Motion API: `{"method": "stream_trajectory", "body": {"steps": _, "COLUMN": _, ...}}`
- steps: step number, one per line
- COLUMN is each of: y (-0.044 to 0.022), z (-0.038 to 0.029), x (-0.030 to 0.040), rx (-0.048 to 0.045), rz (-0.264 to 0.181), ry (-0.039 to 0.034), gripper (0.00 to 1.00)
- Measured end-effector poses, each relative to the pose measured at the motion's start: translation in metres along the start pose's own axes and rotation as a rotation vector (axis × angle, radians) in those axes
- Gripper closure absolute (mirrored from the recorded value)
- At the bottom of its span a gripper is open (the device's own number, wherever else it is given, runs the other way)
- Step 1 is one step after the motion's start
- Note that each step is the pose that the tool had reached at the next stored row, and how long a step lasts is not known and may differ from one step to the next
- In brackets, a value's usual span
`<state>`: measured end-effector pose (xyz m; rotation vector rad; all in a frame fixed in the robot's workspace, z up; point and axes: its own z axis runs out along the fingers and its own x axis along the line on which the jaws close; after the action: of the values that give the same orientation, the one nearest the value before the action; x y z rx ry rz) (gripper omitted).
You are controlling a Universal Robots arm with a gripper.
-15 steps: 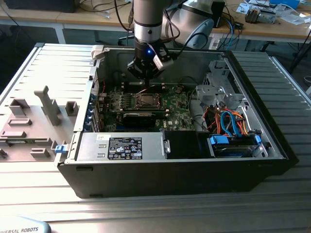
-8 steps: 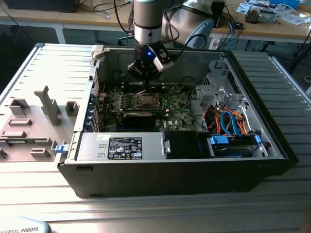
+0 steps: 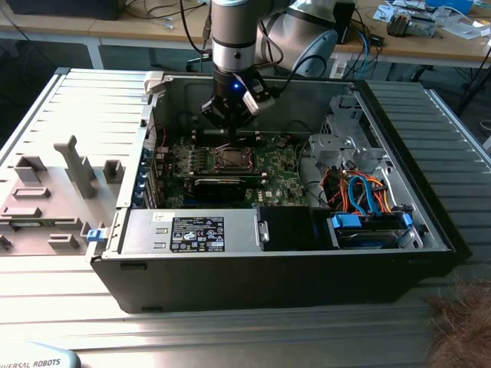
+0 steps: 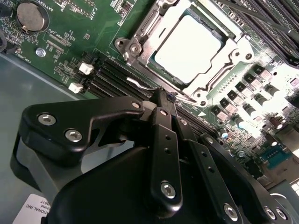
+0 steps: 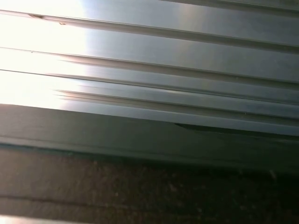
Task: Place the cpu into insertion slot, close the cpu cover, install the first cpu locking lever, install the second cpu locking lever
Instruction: 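Install the first cpu locking lever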
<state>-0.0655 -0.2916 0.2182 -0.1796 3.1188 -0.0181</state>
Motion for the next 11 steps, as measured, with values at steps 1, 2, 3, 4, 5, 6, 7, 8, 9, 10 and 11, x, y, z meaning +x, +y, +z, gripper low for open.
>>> {"method": "stream_trajectory", "body": {"steps": 1, "y": 0.0, "z": 0.0003, "x": -0.0003, "rx": 0.0003, "rz": 0.0, "ry": 0.0001, "gripper": 0.89}}
{"method": "stream_trajectory", "body": {"steps": 2, "y": -0.0001, "z": 0.0008, "x": -0.0006, "rx": 0.0005, "rz": 0.0, "ry": 0.0, "gripper": 0.89}}
{"method": "stream_trajectory", "body": {"steps": 3, "y": -0.0001, "z": 0.0009, "x": -0.0007, "rx": 0.0006, "rz": 0.0, "ry": 0.0, "gripper": 0.89}}
{"method": "stream_trajectory", "body": {"steps": 4, "y": -0.0001, "z": 0.0011, "x": -0.0007, "rx": 0.0007, "rz": 0.0, "ry": 0.0, "gripper": 0.89}}
{"method": "stream_trajectory", "body": {"steps": 5, "y": -0.0001, "z": 0.0014, "x": -0.0008, "rx": 0.0009, "rz": 0.0, "ry": 0.0, "gripper": 0.89}}
{"method": "stream_trajectory", "body": {"steps": 6, "y": -0.0001, "z": 0.0016, "x": -0.0008, "rx": 0.0009, "rz": 0.0, "ry": 0.0, "gripper": 0.89}}
{"method": "stream_trajectory", "body": {"steps": 7, "y": -0.0001, "z": 0.0018, "x": -0.0008, "rx": 0.0009, "rz": -0.001, "ry": 0.0, "gripper": 0.89}}
{"method": "stream_trajectory", "body": {"steps": 8, "y": -0.0001, "z": 0.0022, "x": -0.0009, "rx": 0.001, "rz": -0.001, "ry": 0.0001, "gripper": 0.89}}
{"method": "stream_trajectory", "body": {"steps": 9, "y": -0.0001, "z": 0.0024, "x": -0.0009, "rx": 0.0009, "rz": -0.001, "ry": 0.0001, "gripper": 0.89}}
{"method": "stream_trajectory", "body": {"steps": 10, "y": -0.0001, "z": 0.0025, "x": -0.0009, "rx": 0.001, "rz": -0.001, "ry": 0.0001, "gripper": 0.89}}
{"method": "stream_trajectory", "body": {"steps": 11, "y": -0.0001, "z": 0.0029, "x": -0.0009, "rx": 0.0009, "rz": -0.001, "ry": 0.0001, "gripper": 0.89}}
